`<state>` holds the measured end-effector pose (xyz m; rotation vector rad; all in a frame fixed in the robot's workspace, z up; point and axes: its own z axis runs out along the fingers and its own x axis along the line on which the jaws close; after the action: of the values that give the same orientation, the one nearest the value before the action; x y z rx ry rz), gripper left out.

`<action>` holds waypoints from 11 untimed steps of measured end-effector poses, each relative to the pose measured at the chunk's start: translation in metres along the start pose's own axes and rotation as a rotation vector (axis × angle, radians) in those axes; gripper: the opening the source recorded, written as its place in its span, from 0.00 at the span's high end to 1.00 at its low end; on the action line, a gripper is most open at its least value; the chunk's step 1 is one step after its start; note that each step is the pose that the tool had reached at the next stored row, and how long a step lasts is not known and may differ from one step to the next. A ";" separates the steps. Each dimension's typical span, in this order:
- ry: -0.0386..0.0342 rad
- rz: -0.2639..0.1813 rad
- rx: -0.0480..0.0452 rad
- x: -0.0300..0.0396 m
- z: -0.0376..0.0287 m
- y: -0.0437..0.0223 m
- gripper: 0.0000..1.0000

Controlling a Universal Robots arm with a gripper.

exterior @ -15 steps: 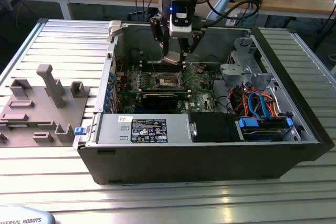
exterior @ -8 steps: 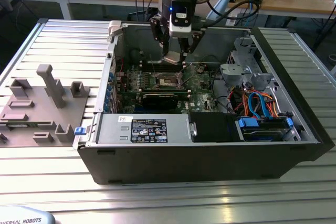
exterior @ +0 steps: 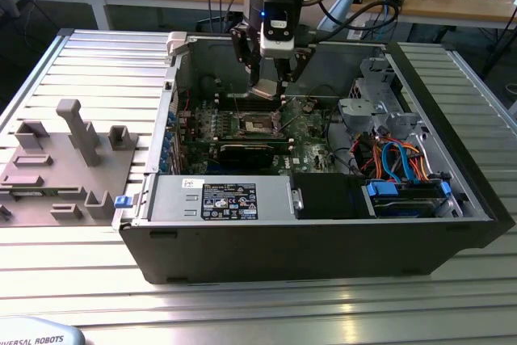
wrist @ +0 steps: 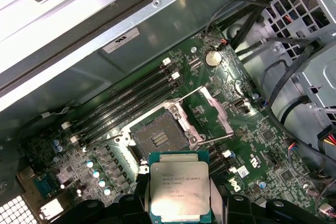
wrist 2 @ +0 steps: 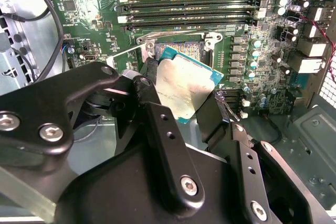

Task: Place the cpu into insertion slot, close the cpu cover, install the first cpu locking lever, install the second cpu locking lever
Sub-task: 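Place the cpu into insertion slot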

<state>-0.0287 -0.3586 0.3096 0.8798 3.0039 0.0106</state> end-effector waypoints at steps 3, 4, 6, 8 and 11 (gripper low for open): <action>-0.0001 0.002 -0.0001 0.0000 0.0001 0.0000 0.46; 0.0000 0.002 0.0000 0.0000 0.0001 0.0000 0.46; 0.0000 0.003 -0.0001 0.0000 0.0002 0.0000 0.46; -0.0001 0.005 0.0000 0.0000 0.0003 0.0000 0.46; 0.0000 0.007 0.0000 0.0000 0.0005 0.0000 0.46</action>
<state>-0.0287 -0.3586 0.3091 0.8899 3.0010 0.0107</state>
